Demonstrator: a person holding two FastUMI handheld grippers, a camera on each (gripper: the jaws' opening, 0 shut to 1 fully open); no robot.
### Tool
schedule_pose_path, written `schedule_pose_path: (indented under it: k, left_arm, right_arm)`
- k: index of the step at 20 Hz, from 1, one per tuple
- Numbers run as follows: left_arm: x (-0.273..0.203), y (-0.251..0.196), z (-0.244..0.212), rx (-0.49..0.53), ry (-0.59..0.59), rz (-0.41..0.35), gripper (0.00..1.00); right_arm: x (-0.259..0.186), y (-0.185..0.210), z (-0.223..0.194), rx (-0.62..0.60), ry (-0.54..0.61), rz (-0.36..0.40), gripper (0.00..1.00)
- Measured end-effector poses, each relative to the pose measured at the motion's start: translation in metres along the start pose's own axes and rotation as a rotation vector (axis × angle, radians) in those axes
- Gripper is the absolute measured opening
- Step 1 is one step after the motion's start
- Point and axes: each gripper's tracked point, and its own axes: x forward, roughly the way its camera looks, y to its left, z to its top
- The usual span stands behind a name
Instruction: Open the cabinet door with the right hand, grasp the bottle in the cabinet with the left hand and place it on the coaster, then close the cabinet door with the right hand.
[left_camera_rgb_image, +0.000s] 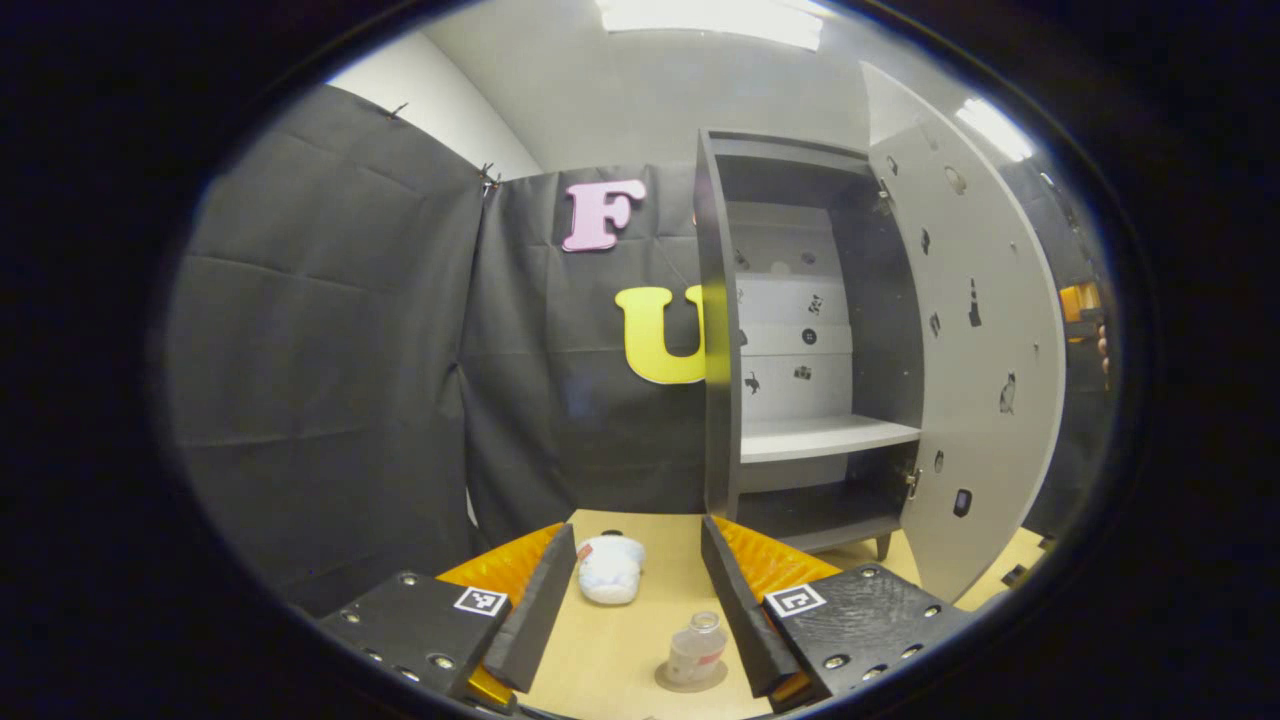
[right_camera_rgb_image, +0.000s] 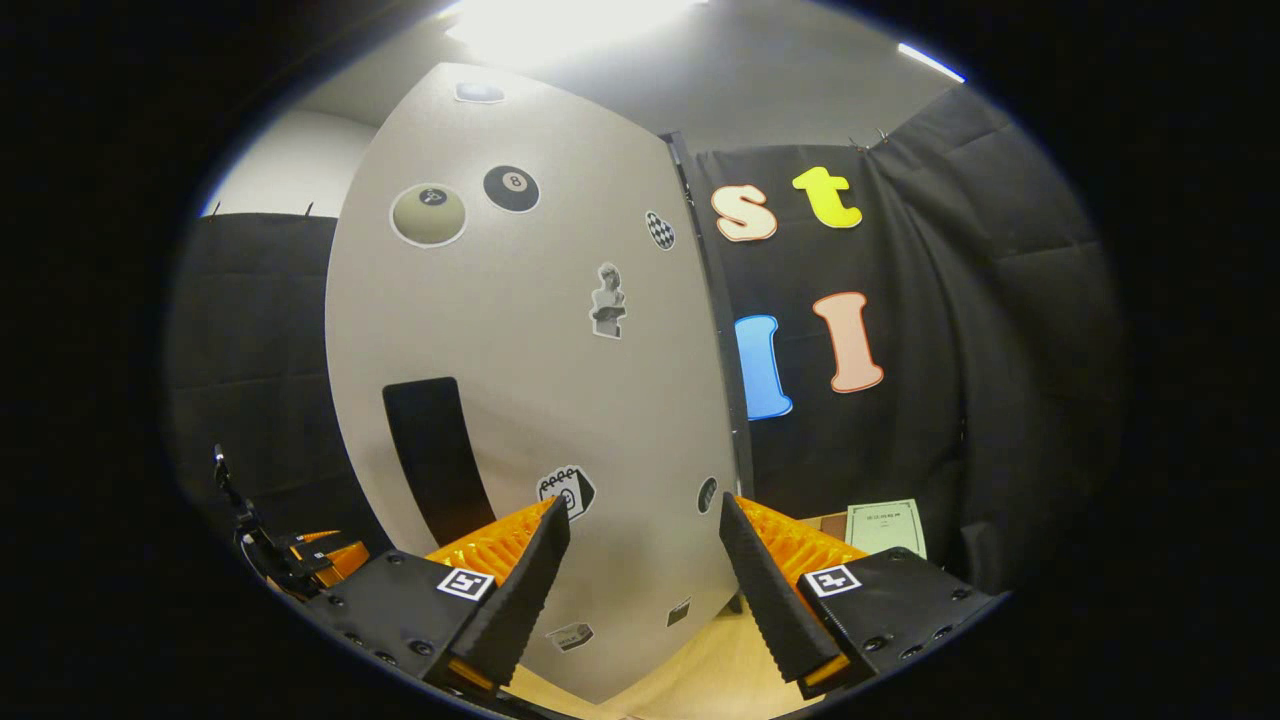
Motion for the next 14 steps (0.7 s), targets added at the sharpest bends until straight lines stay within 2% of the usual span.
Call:
schedule_pose_path:
  k: [7,14]
  left_arm:
    - [-0.011,0.028,-0.003,-0.009,0.008,0.051,0.76]
    - [-0.018,0.052,-0.009,-0.004,0.018,0.1,0.76]
  right_arm:
    - [0.02,0.007,0.006,0.045,0.008,0.036,0.96]
    - [0.066,0.042,-0.012,0.017,0.031,0.067,0.97]
